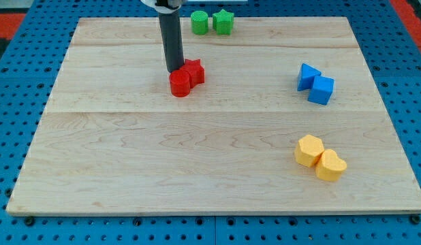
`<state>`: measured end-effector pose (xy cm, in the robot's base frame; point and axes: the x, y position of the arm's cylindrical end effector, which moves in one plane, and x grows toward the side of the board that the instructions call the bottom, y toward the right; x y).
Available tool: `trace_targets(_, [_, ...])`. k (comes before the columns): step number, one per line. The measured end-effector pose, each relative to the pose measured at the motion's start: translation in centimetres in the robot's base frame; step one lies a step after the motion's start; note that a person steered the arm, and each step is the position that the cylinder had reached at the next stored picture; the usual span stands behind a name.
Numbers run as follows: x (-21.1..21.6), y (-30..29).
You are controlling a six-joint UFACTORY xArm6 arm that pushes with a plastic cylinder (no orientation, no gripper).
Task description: Adjust the red blocks
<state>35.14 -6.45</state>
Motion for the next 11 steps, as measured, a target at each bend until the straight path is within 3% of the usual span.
trace_targets(2, [1.2,1.2])
trace_targets(4, [2.6,-3.8])
trace_targets(6, [4.9,1.7])
trace_targets(7, [4.1,-2.7])
trace_targets(8, [-1.4,-3.5])
trace_targets(9, [-2.9,4.2])
trace_targets(10, [-3.2,8.0])
trace_targets(11, [-1.0,4.5])
